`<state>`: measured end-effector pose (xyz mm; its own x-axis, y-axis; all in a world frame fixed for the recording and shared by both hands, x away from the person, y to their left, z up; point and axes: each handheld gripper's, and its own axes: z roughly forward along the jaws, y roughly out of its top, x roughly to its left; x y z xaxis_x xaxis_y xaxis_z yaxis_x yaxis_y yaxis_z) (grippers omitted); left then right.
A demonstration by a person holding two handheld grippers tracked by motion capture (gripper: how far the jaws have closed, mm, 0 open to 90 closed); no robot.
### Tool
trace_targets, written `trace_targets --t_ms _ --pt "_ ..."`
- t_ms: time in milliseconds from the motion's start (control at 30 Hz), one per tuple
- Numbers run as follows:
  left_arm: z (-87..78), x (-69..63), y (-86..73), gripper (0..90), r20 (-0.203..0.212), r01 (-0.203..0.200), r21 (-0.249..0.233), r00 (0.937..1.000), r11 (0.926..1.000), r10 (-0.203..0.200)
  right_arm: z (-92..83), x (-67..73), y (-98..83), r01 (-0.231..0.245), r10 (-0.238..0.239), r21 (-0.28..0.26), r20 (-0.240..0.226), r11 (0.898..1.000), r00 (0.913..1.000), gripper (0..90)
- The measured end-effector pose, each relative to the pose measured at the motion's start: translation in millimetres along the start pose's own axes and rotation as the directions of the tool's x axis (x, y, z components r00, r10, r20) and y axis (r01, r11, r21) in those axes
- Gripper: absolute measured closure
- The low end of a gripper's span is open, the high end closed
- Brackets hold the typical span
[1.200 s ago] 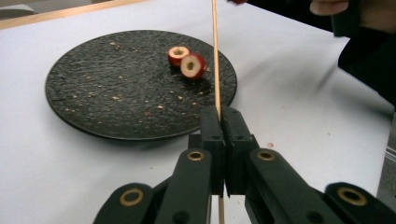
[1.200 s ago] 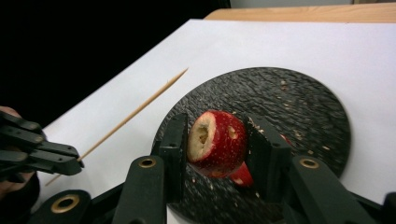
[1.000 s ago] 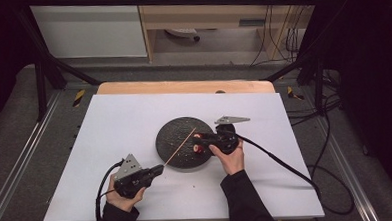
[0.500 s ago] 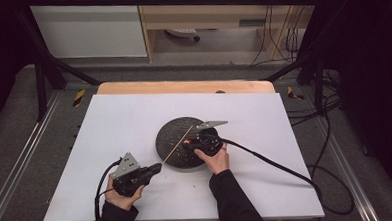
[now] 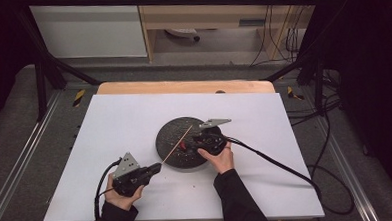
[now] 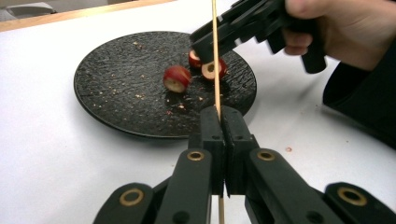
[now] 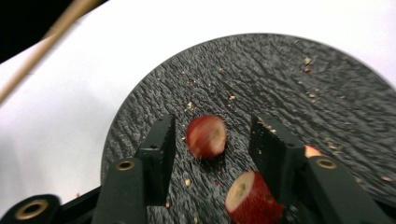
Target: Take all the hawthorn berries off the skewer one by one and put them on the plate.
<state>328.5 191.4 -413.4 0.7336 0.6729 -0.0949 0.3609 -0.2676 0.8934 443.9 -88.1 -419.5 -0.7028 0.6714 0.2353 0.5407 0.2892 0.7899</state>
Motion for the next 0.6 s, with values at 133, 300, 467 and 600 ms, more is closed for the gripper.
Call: trace_targets --t_ms 133,300,467,600 --pt "0.2 0.7 0.3 88.1 -0.001 0.003 0.004 1.0 1.0 -0.003 -16.3 -1.4 -1.2 0.017 -0.017 -0.014 0.009 1.0 0.9998 38.9" --pt "0.6 0.3 0.8 88.1 -0.004 0.001 0.007 1.0 1.0 -0.001 -37.2 -5.5 -13.1 0.025 -0.024 -0.027 0.016 0.999 0.9996 23.7" --pt "2.0 1.3 1.8 88.1 -0.007 0.007 0.017 1.0 0.9998 -0.007 -55.7 -15.9 -31.9 0.019 -0.018 -0.02 0.038 1.0 0.9991 12.6" --pt "3.9 1.8 4.4 88.0 -0.011 0.011 0.03 0.9999 0.9995 -0.011 -69.9 -24.7 -45.8 0.003 -0.001 -0.028 0.048 1.0 0.9989 7.1"
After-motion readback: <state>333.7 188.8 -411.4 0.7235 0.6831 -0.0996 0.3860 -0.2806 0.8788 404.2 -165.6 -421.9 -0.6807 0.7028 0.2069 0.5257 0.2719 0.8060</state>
